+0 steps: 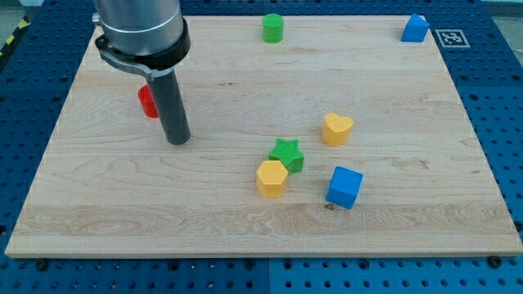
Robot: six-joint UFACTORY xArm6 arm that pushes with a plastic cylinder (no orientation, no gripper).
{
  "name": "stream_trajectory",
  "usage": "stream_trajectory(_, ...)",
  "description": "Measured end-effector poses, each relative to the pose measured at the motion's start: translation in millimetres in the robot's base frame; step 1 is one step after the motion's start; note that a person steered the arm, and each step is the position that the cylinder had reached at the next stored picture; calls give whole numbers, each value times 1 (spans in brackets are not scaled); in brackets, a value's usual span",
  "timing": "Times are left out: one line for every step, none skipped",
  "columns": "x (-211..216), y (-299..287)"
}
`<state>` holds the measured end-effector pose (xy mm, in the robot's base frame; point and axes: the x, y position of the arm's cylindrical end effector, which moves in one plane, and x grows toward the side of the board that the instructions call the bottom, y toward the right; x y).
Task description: Move the yellow heart diagonal to the blue cube
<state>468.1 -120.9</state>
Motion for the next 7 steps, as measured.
stream_trajectory(0, 0)
stream_trajectory(0, 15)
stream_trajectory(-1, 80)
stream_trajectory(-4, 145)
stream_trajectory(-4, 172)
stream_trajectory(-4, 209)
stream_trajectory(-4, 247)
